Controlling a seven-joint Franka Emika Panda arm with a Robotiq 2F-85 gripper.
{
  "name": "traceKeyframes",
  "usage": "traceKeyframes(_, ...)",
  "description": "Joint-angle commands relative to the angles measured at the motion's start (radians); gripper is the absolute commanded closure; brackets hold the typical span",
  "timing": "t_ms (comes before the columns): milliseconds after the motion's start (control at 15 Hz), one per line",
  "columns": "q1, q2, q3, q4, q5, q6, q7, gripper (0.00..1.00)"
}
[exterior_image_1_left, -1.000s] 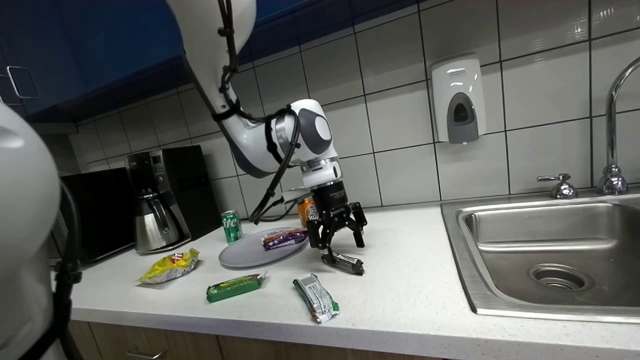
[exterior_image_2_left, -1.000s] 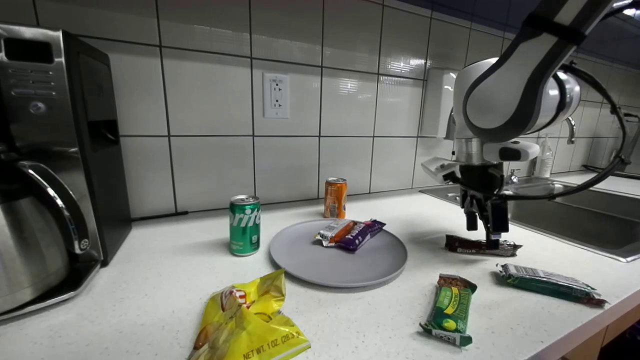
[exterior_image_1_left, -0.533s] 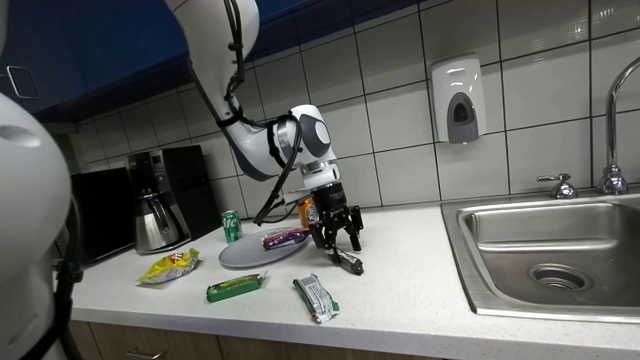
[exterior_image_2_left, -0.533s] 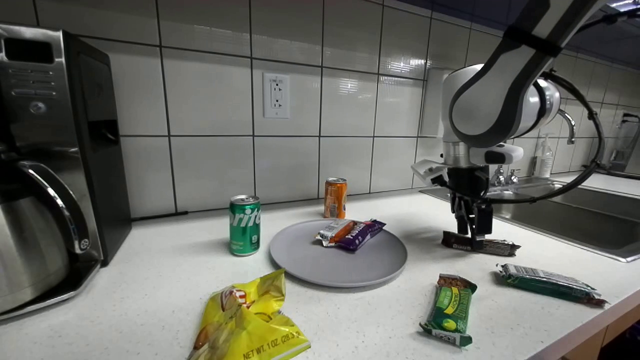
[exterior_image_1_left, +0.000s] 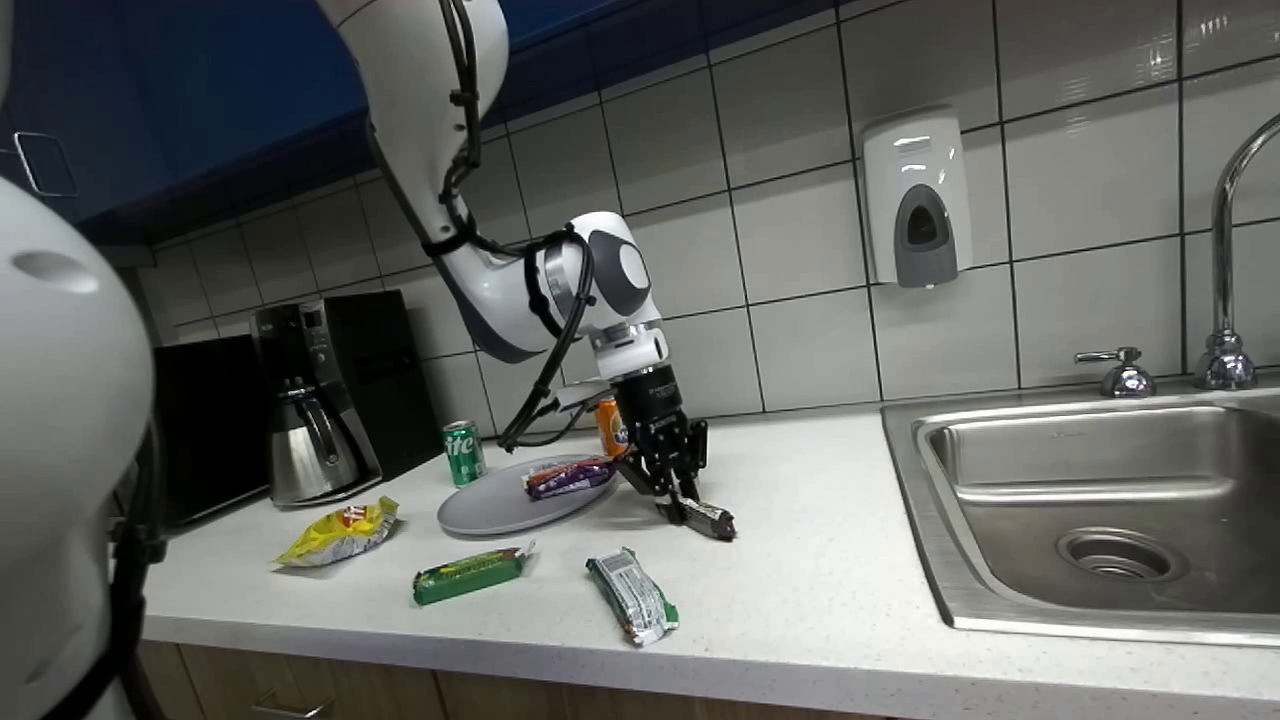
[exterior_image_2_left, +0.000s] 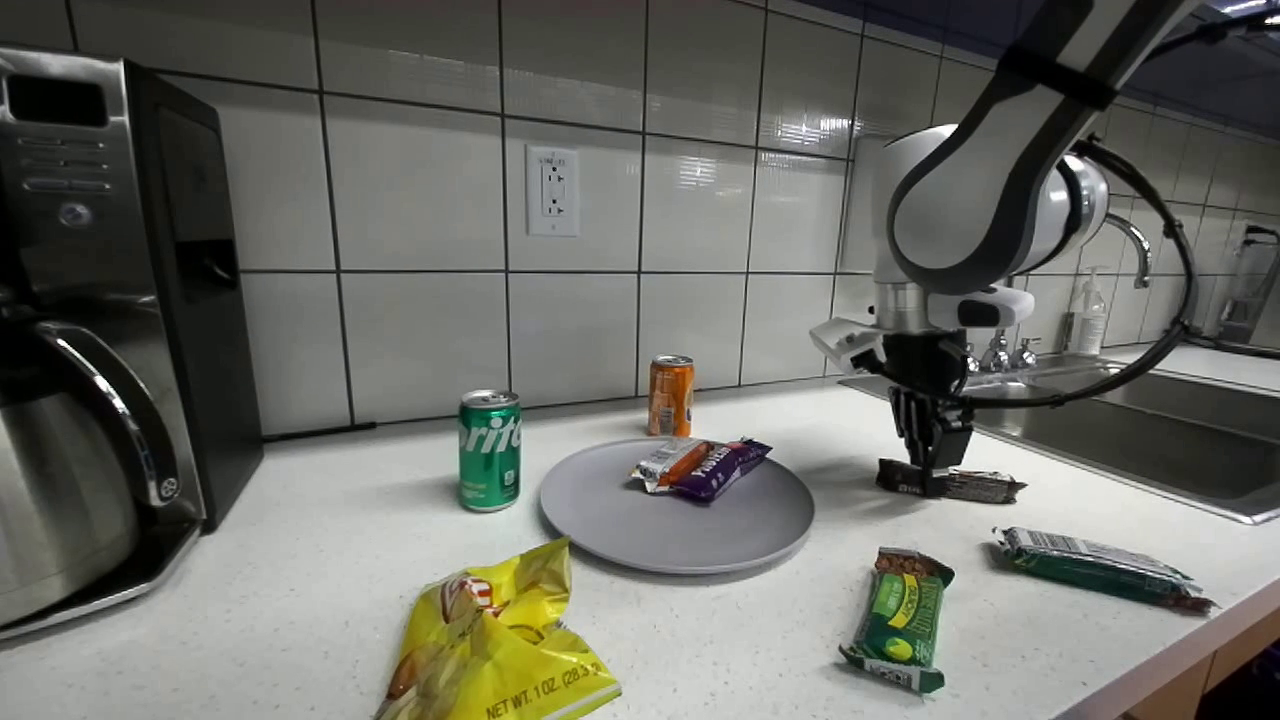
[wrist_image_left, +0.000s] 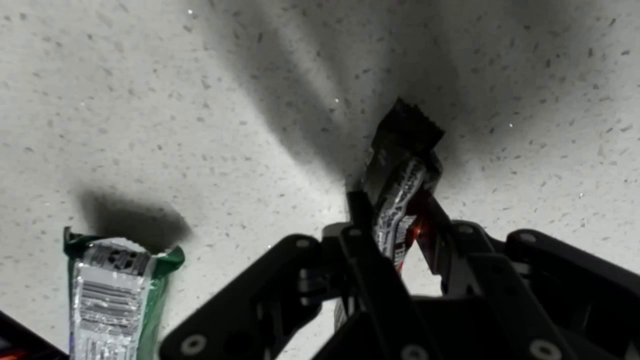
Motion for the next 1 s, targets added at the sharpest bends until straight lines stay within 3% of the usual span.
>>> traceKeyframes(0,0.018,-0.034,-0.019,-0.006,-0.014,-0.016,0.019,0.93)
traceKeyframes(467,0.035,-0.117,0.001,0.0,-0.017,-0.073,-0.002,0.94)
traceKeyframes(933,0.042,-0.186,0.068,0.014,-0.003,-0.126,-0.086,0.95)
